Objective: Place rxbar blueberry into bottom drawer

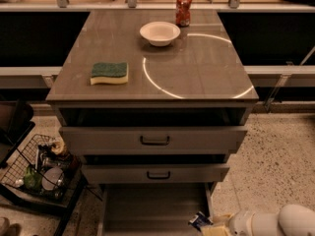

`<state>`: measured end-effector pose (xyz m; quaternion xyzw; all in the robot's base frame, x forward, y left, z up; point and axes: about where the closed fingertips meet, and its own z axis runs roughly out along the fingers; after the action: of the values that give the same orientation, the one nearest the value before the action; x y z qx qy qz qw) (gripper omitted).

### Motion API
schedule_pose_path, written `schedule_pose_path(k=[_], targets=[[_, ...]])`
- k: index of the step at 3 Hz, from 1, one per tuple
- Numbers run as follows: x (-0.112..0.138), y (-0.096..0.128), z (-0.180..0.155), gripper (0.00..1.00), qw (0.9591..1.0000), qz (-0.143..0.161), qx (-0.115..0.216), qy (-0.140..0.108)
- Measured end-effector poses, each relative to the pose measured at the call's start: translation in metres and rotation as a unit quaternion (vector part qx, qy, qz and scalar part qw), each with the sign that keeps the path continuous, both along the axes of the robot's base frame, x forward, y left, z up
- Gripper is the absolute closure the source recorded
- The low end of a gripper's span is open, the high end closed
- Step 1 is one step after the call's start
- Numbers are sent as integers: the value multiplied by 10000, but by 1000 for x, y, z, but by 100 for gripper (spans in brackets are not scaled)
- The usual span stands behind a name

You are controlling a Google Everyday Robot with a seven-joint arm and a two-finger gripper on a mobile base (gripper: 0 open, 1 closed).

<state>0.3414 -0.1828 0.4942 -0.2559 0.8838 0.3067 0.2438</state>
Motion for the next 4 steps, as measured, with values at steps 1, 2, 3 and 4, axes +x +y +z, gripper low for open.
schedule_pose_path(k=[1, 2, 3, 4], targets=[[8, 32, -71, 100, 9994, 143, 261, 191], [17, 69, -130, 100, 9969, 239, 644, 395], [9, 88, -158, 100, 9939, 239, 892, 603], [11, 90, -159, 100, 9938, 248, 906, 598]])
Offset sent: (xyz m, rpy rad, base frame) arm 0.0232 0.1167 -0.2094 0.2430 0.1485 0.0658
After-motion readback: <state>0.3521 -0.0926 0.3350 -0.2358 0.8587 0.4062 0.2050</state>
